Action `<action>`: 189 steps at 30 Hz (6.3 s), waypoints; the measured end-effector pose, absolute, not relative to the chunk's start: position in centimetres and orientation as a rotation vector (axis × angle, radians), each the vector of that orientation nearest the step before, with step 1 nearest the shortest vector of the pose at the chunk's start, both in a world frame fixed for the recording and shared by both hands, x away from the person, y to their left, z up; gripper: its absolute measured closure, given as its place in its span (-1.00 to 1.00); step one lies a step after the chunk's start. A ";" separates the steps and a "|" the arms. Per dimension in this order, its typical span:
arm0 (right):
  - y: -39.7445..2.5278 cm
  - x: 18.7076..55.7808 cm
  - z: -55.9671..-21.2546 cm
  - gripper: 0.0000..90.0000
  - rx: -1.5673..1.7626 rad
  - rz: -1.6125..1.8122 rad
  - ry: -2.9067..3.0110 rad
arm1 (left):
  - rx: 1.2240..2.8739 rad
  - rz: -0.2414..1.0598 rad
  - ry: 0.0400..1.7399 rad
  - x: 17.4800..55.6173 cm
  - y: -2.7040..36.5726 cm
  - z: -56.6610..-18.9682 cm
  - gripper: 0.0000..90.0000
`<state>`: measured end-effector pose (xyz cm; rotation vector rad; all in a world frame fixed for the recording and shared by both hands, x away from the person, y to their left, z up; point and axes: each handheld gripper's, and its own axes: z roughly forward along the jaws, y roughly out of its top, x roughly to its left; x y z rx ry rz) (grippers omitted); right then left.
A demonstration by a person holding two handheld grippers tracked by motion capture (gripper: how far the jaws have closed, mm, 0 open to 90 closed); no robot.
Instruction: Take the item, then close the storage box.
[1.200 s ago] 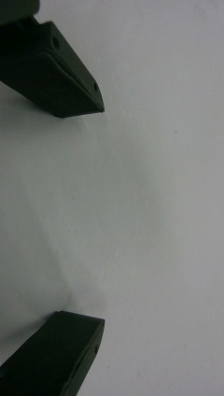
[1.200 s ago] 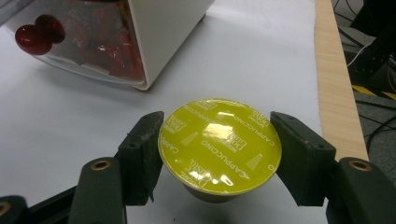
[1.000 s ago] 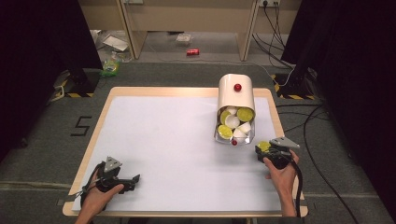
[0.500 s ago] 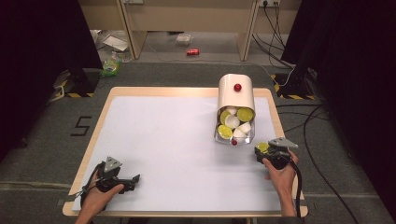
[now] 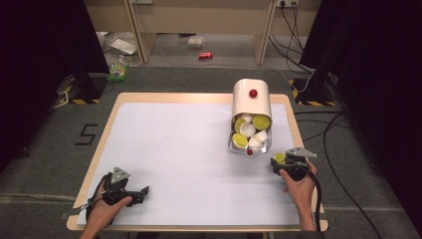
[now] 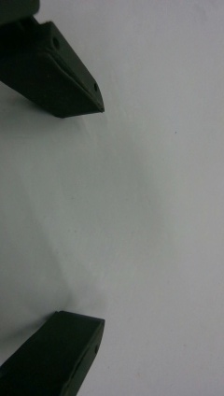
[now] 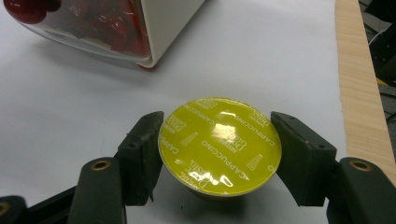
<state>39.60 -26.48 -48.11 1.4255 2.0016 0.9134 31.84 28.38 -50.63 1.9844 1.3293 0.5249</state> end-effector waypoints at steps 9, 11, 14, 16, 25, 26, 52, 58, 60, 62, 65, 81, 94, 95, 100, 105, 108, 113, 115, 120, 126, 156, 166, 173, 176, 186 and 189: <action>-26.5 39.6 -48.1 -0.21 1.445 0.917 1.998 | 1.984 0.525 1.330 31.8 28.4 -50.6 -1.00; -26.5 39.6 -48.1 -0.23 1.450 0.920 1.996 | 1.984 0.525 1.330 31.8 28.4 -50.6 -1.00; -26.4 39.6 -48.1 -0.26 1.452 0.931 1.991 | 1.984 0.525 1.329 31.8 28.4 -50.6 -1.00; -26.5 39.6 -48.0 -0.27 1.442 0.931 1.991 | 1.984 0.525 1.329 31.8 28.4 -50.6 -1.00; -26.6 39.4 -47.2 -0.30 1.432 0.958 1.971 | 1.984 0.525 1.329 31.8 28.4 -50.6 -1.00; -26.7 39.3 -47.1 -0.30 1.430 0.963 1.968 | 1.984 0.525 1.330 31.8 28.4 -50.6 -1.00; -27.1 38.4 -44.4 -0.37 1.417 1.069 1.886 | 1.982 0.524 1.330 31.8 28.4 -50.6 -1.00; -27.2 38.1 -43.9 -0.37 1.417 1.086 1.864 | 1.982 0.524 1.329 31.8 28.4 -50.6 -1.00; -27.2 38.0 -43.7 -0.37 1.413 1.087 1.863 | 1.981 0.524 1.330 31.8 28.4 -50.6 -1.00; -27.2 37.9 -43.7 -0.37 1.407 1.088 1.863 | 1.982 0.524 1.329 31.8 28.4 -50.6 -1.00; -27.0 37.7 -43.7 -0.37 1.405 1.084 1.870 | 1.982 0.524 1.329 31.8 28.4 -50.6 -1.00; -26.7 36.4 -43.3 -0.37 1.383 1.099 1.874 | 1.981 0.523 1.330 31.8 28.4 -50.6 -1.00; -26.2 35.3 -42.8 -0.37 1.354 1.116 1.880 | 1.981 0.522 1.330 31.8 28.4 -50.6 -1.00; -26.2 35.2 -42.8 -0.37 1.347 1.116 1.881 | 1.982 0.522 1.330 31.9 28.4 -50.6 -1.00; -26.1 34.9 -42.9 -0.37 1.336 1.109 1.888 | 1.983 0.523 1.330 31.9 28.4 -50.6 -1.00; -26.2 34.8 -42.9 -0.37 1.337 1.111 1.886 | 1.981 0.521 1.330 31.9 28.4 -50.6 -1.00; -26.2 34.6 -42.9 -0.37 1.339 1.117 1.882 | 1.981 0.521 1.330 31.9 28.4 -50.6 -1.00; -26.1 34.4 -42.8 -0.37 1.325 1.115 1.888 | 1.982 0.523 1.330 31.8 28.4 -50.6 -1.00; -26.1 34.3 -42.8 -0.37 1.326 1.116 1.888 | 1.982 0.522 1.330 31.9 28.4 -50.6 -1.00; -26.1 34.0 -42.8 -0.37 1.317 1.125 1.886 | 1.985 0.525 1.330 31.8 28.4 -50.6 -1.00; -25.9 33.7 -43.0 -0.39 1.300 1.126 1.902 | 1.982 0.524 1.330 31.8 28.4 -50.6 -1.00; -24.6 32.6 -41.2 -0.47 1.216 1.179 1.922 | 1.982 0.524 1.330 31.8 28.4 -50.6 -1.00; -24.4 32.5 -40.7 -0.46 1.205 1.189 1.906 | 1.984 0.526 1.330 31.8 28.4 -50.6 -1.00; -24.1 32.6 -40.4 -0.46 1.203 1.195 1.896 | 1.985 0.528 1.329 31.8 28.4 -50.6 -1.00; -24.1 32.7 -40.4 -0.45 1.203 1.186 1.895 | 1.985 0.528 1.330 31.8 28.3 -50.6 -1.00; -24.2 33.2 -40.5 -0.44 1.225 1.174 1.879 | 1.986 0.528 1.330 31.8 28.3 -50.6 -1.00; -24.1 33.4 -40.5 -0.44 1.225 1.173 1.878 | 1.986 0.528 1.329 31.8 28.3 -50.6 -1.00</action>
